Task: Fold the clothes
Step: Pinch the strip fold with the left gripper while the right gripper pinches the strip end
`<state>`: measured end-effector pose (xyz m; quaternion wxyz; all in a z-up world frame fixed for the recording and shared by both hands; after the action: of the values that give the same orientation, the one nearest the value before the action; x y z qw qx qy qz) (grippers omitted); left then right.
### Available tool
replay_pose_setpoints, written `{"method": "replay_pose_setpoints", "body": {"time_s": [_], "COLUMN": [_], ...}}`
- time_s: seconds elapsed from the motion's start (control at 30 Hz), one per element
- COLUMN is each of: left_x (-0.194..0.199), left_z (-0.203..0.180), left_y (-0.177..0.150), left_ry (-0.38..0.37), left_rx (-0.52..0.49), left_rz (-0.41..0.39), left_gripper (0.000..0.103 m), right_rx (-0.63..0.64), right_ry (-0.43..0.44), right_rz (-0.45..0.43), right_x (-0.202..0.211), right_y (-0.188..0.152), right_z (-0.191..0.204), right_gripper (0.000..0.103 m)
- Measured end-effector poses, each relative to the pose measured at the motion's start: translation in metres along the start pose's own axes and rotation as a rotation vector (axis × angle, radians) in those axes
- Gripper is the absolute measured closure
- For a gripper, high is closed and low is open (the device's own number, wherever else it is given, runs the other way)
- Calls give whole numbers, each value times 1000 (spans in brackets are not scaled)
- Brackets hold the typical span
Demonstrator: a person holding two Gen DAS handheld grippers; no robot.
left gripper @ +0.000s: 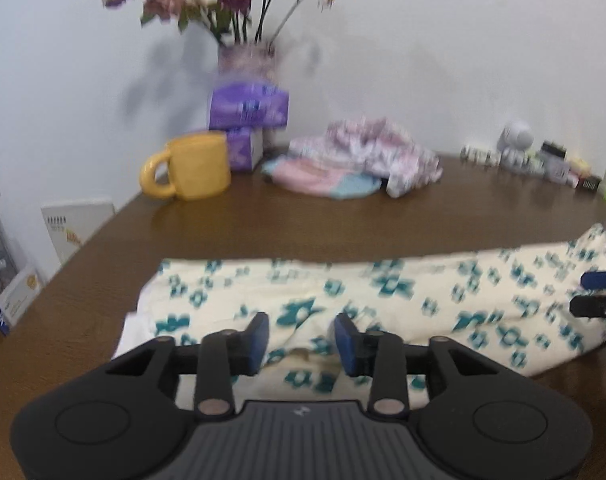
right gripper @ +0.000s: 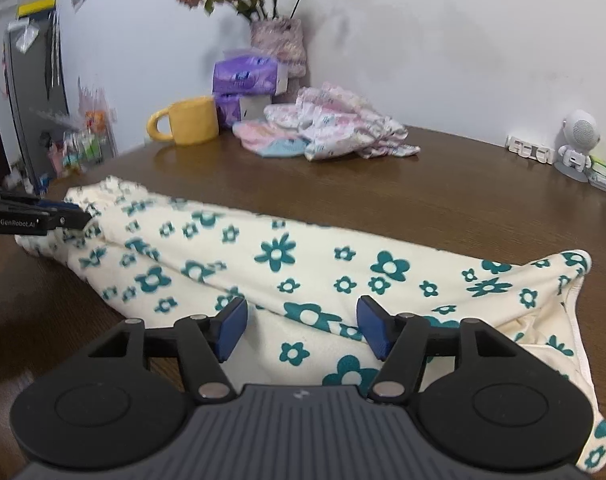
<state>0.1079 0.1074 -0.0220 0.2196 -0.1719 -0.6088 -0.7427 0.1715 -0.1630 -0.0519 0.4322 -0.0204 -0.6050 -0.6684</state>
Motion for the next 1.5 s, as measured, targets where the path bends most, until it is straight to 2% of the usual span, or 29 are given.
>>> {"method": "replay_pose_setpoints", "body": {"time_s": [0.07, 0.17, 0.3, 0.47, 0.63, 0.77, 1.07, 1.5], "left_x": [3, -8, -34, -39, -38, -39, -39, -39], "left_z": [-8, -20, -22, -13, -14, -15, -16, -15], "left_y": [11, 21, 11, 2, 0, -1, -1, -2], "left_ry": [-21, -21, 7, -28, -7, -8, 0, -6], "left_rx": [-11, -53, -68, 6, -7, -2, -5, 5], "left_rz": [-39, -42, 38, 53, 47, 45, 41, 44], "left_gripper": [60, 57, 57, 52, 51, 50, 49, 48], "right_rx": [-19, -30, 30, 7, -33, -64, -92, -80], "right_ry": [1, -12, -85, -159, -215, -227, -269, -286], "right_rz": [-23, -46, -22, -2, -24, -44, -62, -56], "right_x": [2, 0, -17, -16, -4, 4, 11, 10], "right_y": [8, 18, 18, 10, 13, 15, 11, 9], "right_z": [1, 4, 7, -23, -58, -74, -94, -92], "right_gripper": [41, 41, 42, 42, 43, 50, 50, 50]}}
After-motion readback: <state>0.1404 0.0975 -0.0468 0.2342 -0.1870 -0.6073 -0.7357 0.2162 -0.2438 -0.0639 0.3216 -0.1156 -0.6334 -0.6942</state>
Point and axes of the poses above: each gripper's, at about its wrist camera, not at the fingertips, and x roughly against the way its jaws point, z to its left, y to its top, the point moved 9 cm from there along -x, roughly the way its jaws point, and after that the axes turned 13 degrees about -x, right-handed, at the moved point
